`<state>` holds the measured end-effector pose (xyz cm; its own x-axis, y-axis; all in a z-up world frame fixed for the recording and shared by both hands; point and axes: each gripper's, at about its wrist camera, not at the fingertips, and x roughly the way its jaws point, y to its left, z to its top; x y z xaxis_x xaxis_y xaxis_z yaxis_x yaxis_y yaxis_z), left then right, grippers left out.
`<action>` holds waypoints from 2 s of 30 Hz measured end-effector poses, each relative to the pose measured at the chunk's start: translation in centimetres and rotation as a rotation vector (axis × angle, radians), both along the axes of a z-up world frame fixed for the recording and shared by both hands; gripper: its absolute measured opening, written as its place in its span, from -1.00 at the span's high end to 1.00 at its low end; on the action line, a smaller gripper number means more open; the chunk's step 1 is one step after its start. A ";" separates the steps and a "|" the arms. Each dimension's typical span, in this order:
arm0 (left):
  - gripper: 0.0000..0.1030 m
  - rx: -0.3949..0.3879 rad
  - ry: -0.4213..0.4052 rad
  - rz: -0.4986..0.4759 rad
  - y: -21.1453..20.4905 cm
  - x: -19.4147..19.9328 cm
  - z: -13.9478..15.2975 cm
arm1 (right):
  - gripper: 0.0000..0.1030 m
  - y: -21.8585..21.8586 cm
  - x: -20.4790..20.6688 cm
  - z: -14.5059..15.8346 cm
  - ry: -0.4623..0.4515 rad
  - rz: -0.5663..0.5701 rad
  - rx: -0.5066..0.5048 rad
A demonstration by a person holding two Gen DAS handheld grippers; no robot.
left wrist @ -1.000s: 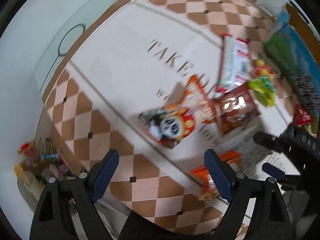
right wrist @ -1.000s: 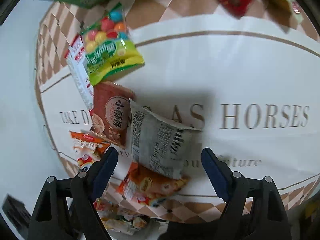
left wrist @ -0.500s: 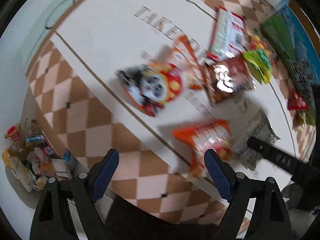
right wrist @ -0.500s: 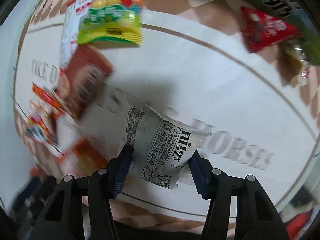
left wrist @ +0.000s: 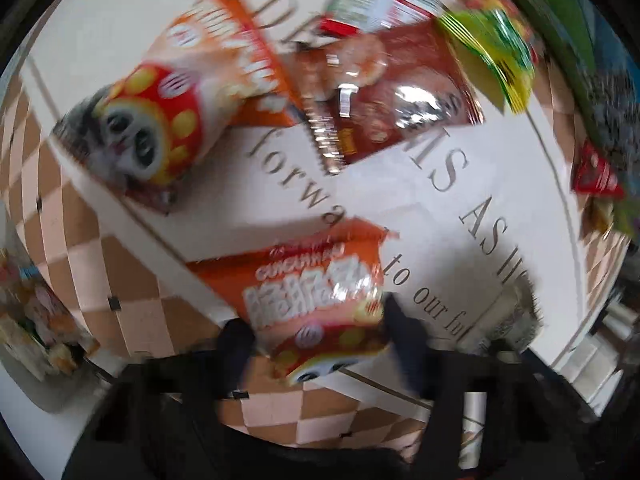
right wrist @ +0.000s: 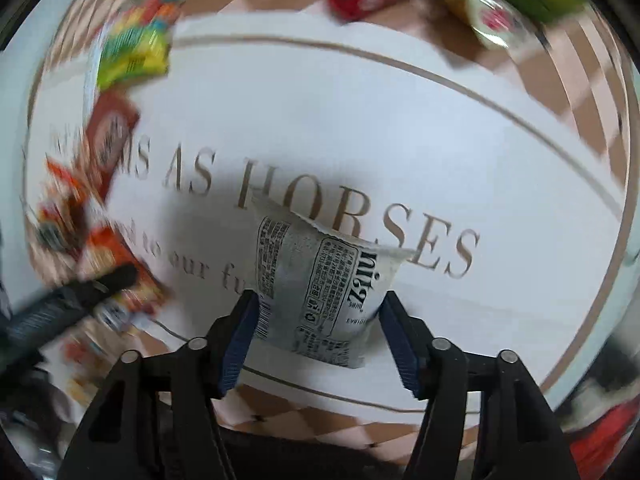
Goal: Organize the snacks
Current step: 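Grasp the orange Cuicuijiao bag with left tool while right tool grasps white wafer pack, then carry both bags over the box and open both tools to release them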
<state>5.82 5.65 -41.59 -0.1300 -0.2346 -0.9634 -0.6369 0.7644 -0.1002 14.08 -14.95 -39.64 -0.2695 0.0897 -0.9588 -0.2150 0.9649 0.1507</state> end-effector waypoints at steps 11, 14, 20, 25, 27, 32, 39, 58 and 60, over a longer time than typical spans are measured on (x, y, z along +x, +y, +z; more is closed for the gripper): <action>0.12 0.187 -0.032 -0.388 -6.1 3.8 0.5 | -0.34 -0.6 0.7 -1.5 -0.001 -0.134 -0.031; 0.11 0.201 -0.038 -0.435 -7.0 4.2 0.5 | -0.27 -0.7 0.6 -0.9 -0.025 -0.090 -0.019; 0.07 0.196 -0.041 -0.446 -7.8 4.6 0.3 | -0.26 -2.7 -1.3 -1.0 -0.036 0.014 -0.071; 0.03 0.160 -0.038 -0.427 -7.4 5.0 0.3 | -0.60 -5.6 -1.3 -2.4 0.048 -0.154 0.012; 0.03 0.152 -0.038 -0.431 -6.7 5.0 0.0 | -0.63 -5.9 -1.1 -2.7 0.033 -0.169 0.001; 0.14 0.158 -0.055 -0.449 -7.2 4.7 0.0 | -0.56 -4.1 -2.3 -2.5 -0.035 -0.147 -0.103; 0.21 0.153 -0.082 -0.468 -8.7 4.9 1.4 | -0.48 -2.8 -4.2 -2.0 -0.083 -0.129 -0.103; 0.22 0.091 -0.404 -0.572 -11.6 12.3 18.0 | -0.47 -6.8 4.5 10.7 -0.232 -0.220 0.142; 0.22 0.086 -0.440 -0.578 -11.2 14.7 19.7 | -0.48 -7.0 6.9 13.8 -0.276 -0.224 0.179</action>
<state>20.48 -5.59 -21.93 0.1930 -0.1670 -0.9669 -0.0443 0.9829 -0.1786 21.01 -21.96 -25.88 0.0413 0.2889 -0.9565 -0.0586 0.9563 0.2863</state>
